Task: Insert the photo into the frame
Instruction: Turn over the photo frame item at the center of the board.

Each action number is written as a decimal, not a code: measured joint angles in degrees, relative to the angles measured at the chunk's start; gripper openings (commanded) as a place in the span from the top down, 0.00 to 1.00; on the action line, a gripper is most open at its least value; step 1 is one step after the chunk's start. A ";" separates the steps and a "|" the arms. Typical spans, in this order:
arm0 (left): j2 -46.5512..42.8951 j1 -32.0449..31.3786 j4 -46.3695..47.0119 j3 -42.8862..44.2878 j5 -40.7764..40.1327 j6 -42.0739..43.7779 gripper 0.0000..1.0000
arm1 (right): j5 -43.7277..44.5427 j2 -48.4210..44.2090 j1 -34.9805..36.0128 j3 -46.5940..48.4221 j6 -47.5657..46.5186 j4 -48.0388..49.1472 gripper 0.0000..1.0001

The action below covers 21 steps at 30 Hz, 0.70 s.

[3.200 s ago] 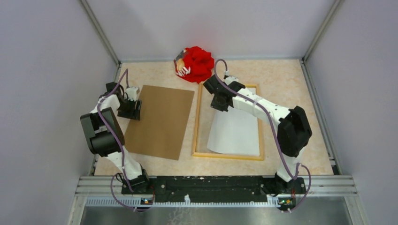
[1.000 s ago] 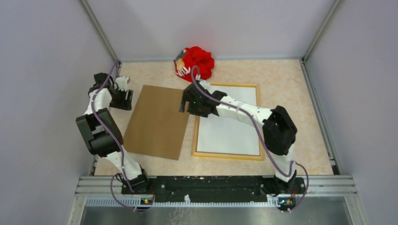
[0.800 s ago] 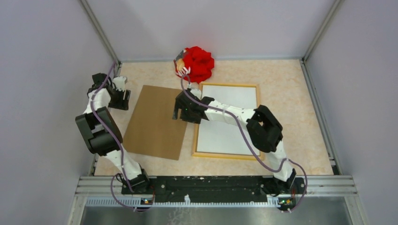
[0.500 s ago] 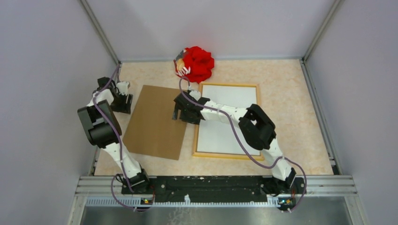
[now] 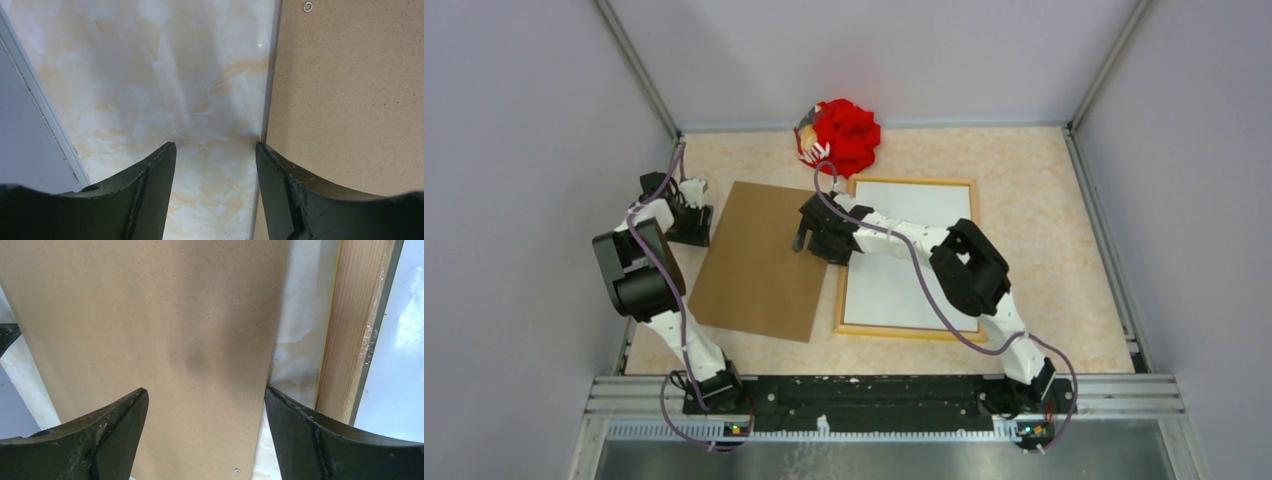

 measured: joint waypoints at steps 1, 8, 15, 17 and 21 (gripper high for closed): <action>0.00 -0.13 0.07 -0.04 -0.07 -0.02 0.34 | -0.35 0.07 -0.20 0.00 0.17 0.02 0.15; -0.35 -0.22 2.08 -0.85 -0.68 -0.02 0.34 | -7.52 -1.25 -2.34 -4.22 2.03 6.23 0.24; -1.09 -1.27 5.62 -2.40 -3.32 0.31 0.34 | -17.09 -5.86 -4.96 -17.64 4.76 24.52 0.29; -1.07 -1.38 6.73 -2.54 -3.98 0.70 0.34 | -20.11 -6.73 -5.16 -20.46 5.60 29.27 0.30; -0.81 -1.27 9.55 -2.64 -7.50 2.32 0.34 | -26.58 -6.82 -5.18 -21.29 7.67 36.92 0.31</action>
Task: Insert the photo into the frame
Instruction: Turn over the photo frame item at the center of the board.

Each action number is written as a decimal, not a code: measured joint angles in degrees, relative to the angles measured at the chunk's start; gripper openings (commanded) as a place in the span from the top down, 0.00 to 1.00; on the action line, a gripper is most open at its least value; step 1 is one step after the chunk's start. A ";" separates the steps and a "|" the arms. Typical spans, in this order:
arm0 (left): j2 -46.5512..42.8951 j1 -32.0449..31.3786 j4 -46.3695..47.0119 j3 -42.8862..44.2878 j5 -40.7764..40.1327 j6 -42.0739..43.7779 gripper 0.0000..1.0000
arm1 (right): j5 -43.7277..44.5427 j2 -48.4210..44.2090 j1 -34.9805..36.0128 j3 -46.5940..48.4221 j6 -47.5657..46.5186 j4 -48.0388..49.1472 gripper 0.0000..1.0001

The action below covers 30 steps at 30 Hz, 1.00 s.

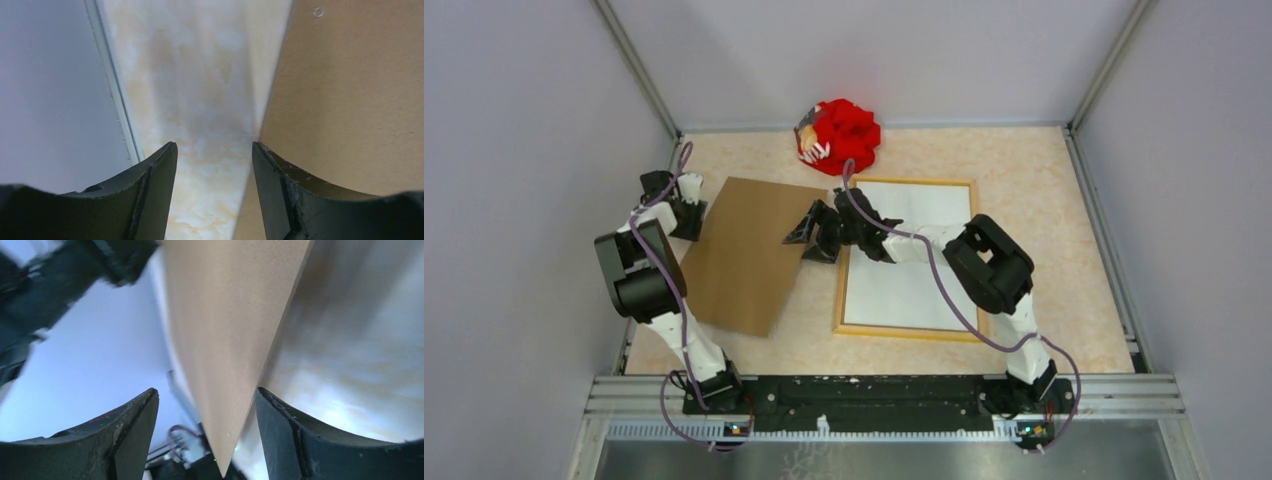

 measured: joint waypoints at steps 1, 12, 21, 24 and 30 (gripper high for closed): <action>0.02 0.11 0.74 0.00 -0.81 0.37 0.34 | -1.60 -0.07 -0.02 -0.22 0.94 2.89 0.31; -2.19 -1.11 -0.57 0.46 5.01 0.15 0.34 | -12.48 -0.09 1.60 0.66 9.20 33.48 0.33; -2.29 -1.25 -0.79 0.35 6.01 0.22 0.35 | -13.57 -0.13 1.77 1.14 9.25 32.94 0.32; -2.58 -1.27 -0.63 0.22 6.05 0.24 0.36 | -14.75 1.66 1.77 5.42 9.27 33.38 0.31; -3.26 -3.06 -1.46 -0.94 9.49 -0.20 0.36 | -15.32 4.59 1.77 15.13 7.85 34.69 0.31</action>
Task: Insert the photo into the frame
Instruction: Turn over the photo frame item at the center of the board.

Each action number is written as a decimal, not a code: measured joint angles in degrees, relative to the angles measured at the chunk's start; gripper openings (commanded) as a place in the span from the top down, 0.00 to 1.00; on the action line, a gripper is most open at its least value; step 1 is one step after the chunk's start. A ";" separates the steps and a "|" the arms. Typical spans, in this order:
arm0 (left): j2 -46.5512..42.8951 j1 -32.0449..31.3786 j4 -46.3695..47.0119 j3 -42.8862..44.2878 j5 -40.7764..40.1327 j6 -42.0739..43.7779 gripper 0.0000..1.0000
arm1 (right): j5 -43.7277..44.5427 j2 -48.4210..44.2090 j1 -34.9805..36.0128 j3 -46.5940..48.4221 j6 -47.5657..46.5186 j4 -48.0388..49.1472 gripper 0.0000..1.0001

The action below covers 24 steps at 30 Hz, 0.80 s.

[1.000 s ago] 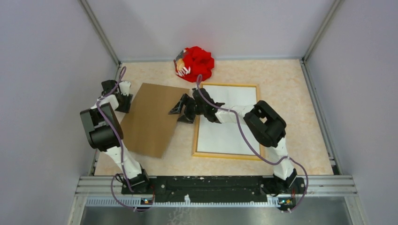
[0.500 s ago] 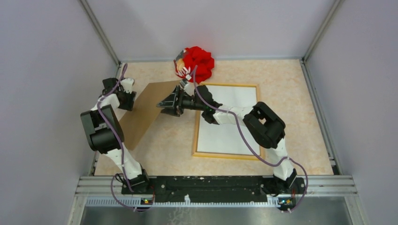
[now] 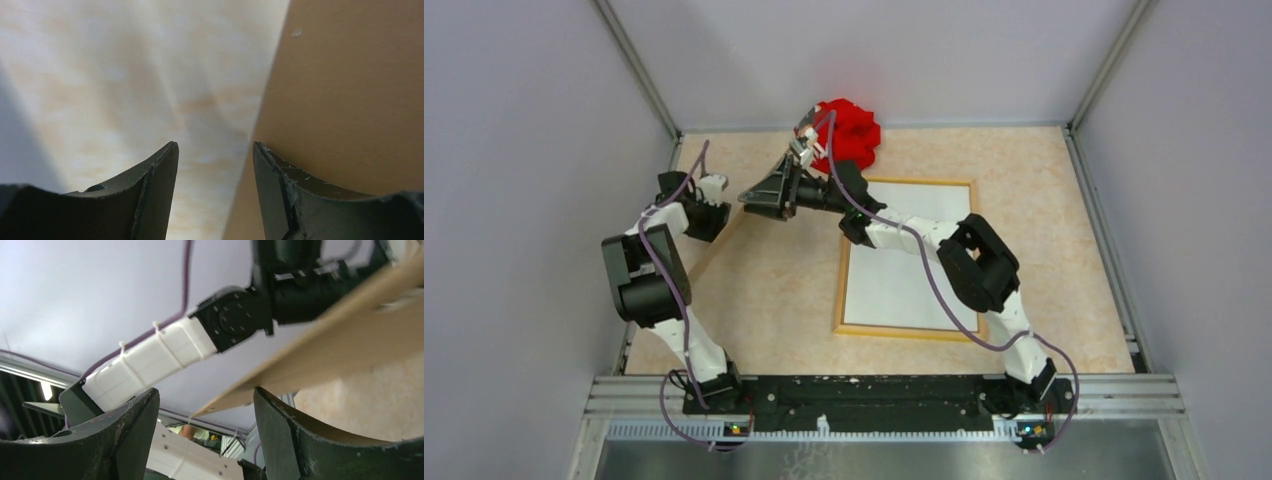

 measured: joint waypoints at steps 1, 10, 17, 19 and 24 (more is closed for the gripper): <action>0.09 -0.81 -1.55 -0.87 1.07 -0.31 0.36 | -0.02 0.00 0.00 0.79 -0.52 -0.26 0.31; -0.04 -3.54 -7.41 -2.29 6.36 -0.85 0.36 | 1.07 -1.46 -0.13 -3.45 -2.62 -2.43 0.30; -0.13 -3.48 -7.48 -2.29 6.54 -1.11 0.36 | 3.28 -9.73 -0.24 -11.30 -6.12 -9.90 0.34; -0.13 -3.48 -7.50 -2.29 6.54 -1.31 0.36 | 4.17 -11.67 -0.24 -12.11 -7.69 -14.12 0.38; -0.15 -3.45 -7.69 -2.25 6.75 -1.95 0.35 | 6.71 -16.41 -0.48 -13.77 -10.95 -22.47 0.54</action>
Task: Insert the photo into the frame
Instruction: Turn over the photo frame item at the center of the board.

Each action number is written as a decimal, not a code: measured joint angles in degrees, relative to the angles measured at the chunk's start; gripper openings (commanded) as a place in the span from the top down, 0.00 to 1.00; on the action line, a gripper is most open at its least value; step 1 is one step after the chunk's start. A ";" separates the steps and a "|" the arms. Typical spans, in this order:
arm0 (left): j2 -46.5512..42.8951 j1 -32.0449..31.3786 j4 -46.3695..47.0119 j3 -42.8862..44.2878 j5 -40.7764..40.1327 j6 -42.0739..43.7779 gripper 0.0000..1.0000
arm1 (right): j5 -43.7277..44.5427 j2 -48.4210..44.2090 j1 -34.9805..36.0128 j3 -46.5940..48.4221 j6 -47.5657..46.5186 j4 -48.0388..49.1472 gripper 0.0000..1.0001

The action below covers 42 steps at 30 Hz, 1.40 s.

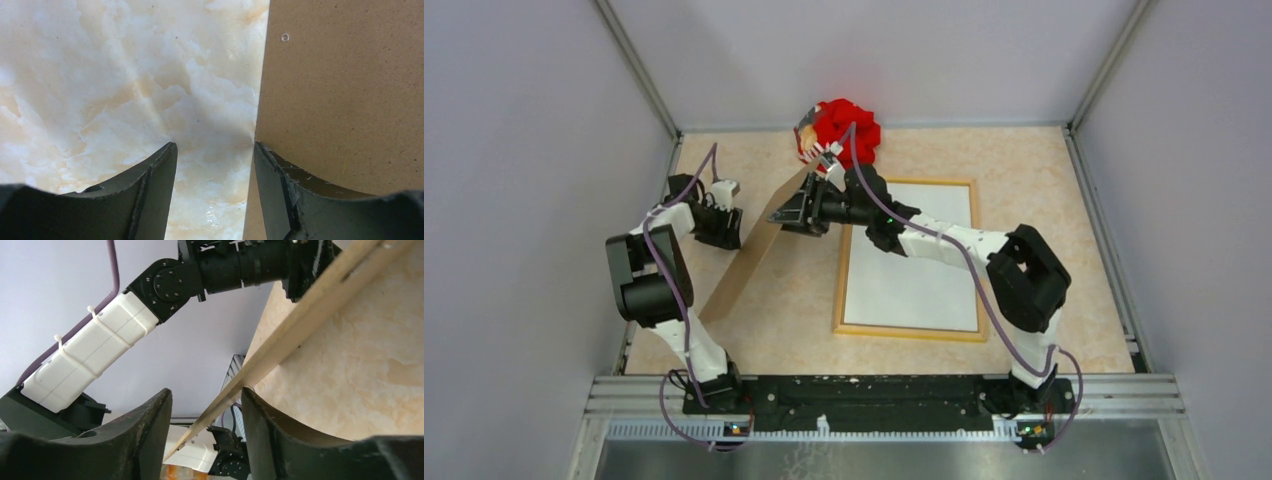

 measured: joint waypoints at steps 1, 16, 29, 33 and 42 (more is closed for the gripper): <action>0.00 0.00 -0.04 0.00 0.00 -0.07 0.35 | 0.37 -0.74 -0.04 -0.42 -0.31 -0.98 0.59; -1.62 0.70 -6.45 3.96 0.44 -0.24 0.16 | 3.67 -3.28 -2.73 -1.73 -1.11 -21.40 1.00; -20.90 -12.11 -13.05 8.98 12.50 4.74 0.03 | 8.41 -9.27 -12.96 3.39 -7.08 -35.89 1.00; -27.23 -16.59 -12.20 9.42 14.49 9.09 0.02 | 10.80 -11.37 -16.72 7.82 -8.26 -39.21 1.00; -46.21 -21.07 -12.09 -1.95 15.85 25.68 0.02 | 13.68 -13.55 -18.80 11.06 -4.48 -40.94 1.00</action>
